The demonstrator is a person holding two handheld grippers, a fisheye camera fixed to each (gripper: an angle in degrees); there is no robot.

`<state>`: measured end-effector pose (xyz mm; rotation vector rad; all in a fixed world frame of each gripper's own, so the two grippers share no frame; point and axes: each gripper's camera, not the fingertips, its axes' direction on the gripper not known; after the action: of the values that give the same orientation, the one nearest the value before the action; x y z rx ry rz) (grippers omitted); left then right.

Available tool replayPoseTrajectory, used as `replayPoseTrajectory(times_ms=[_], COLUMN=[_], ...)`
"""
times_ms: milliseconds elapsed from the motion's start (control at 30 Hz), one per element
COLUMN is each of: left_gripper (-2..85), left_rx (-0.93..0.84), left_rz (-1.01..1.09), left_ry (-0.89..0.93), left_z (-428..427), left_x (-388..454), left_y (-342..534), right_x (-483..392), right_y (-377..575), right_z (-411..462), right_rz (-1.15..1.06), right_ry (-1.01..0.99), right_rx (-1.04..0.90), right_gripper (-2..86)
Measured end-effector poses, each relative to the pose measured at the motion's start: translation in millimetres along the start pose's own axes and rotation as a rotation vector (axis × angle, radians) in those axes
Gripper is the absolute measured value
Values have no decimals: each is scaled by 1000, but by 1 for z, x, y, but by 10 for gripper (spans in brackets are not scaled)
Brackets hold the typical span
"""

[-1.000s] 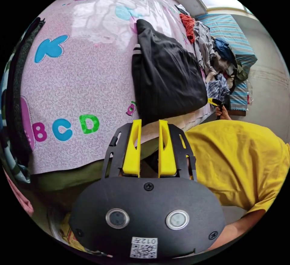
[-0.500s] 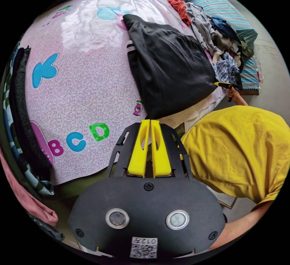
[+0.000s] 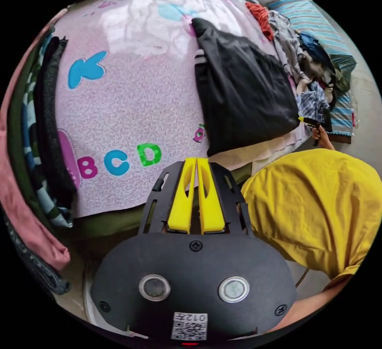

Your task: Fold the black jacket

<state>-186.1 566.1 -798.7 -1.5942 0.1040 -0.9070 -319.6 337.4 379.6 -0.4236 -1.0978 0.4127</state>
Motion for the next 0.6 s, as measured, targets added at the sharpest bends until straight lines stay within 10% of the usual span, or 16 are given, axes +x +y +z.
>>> replayPoseTrajectory(times_ms=[133,367,600], left_gripper=[4,4,3], left_rx=[202,63,-78], left_rz=[94,297,232], left_ry=[-188,-506,-430], left_z=[-55,-22,-10], left_x=[72,167,149], left_y=[-38,-134,-158], right_x=[-65,-135,-117], right_y=[-20,-81,-103], right_z=[-4,131,186], right_rz=[-198,-419,-367], right_ry=[204,680,598], right_rx=[129,-87,-208], right_gripper=[9,2,5])
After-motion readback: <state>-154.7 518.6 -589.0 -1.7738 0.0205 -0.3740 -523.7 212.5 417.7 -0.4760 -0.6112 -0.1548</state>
